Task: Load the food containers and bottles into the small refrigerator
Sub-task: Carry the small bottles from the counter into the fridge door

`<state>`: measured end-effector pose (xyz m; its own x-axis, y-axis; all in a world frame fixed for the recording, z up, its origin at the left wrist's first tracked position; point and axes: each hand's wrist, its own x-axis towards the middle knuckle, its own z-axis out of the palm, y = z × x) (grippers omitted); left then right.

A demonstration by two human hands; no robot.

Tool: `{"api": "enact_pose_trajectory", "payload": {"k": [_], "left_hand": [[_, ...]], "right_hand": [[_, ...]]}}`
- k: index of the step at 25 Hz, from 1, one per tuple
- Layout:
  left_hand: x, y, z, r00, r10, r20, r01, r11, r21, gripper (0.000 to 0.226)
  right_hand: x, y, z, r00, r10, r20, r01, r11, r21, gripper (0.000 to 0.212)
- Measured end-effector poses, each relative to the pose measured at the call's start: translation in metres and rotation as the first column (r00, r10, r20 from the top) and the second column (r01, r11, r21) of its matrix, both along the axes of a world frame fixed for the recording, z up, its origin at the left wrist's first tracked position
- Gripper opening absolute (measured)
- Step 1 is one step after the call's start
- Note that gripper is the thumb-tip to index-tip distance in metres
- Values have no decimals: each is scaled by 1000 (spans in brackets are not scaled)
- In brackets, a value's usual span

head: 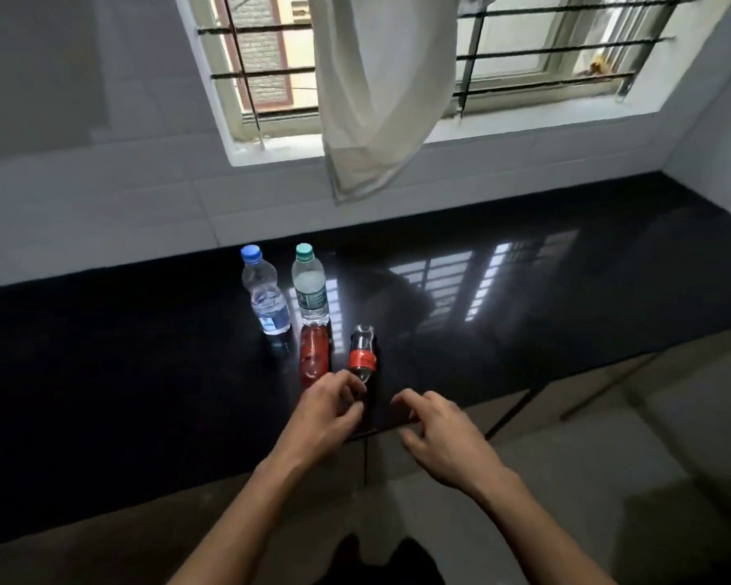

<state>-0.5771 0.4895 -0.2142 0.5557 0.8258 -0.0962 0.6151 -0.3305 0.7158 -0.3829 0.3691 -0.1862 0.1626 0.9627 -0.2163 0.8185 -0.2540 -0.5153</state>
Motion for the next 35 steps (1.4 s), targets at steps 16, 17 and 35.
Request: {"api": "enact_pose_trajectory", "payload": {"k": [16,17,35], "left_hand": [[-38,8,-23,977,30,-211,38,949,311,36],[-31,12,-10,985,40,-169,19,942,335,37],[27,96,72,867,496,-39,-491,866,97,55]], "right_hand": [[-34,77,-16,994,25,108,-22,999,-28,26],[-26,80,-9,996,-10,94,6,999,37,25],[75,174,78,884,398,244,-368,916,-162,51]]}}
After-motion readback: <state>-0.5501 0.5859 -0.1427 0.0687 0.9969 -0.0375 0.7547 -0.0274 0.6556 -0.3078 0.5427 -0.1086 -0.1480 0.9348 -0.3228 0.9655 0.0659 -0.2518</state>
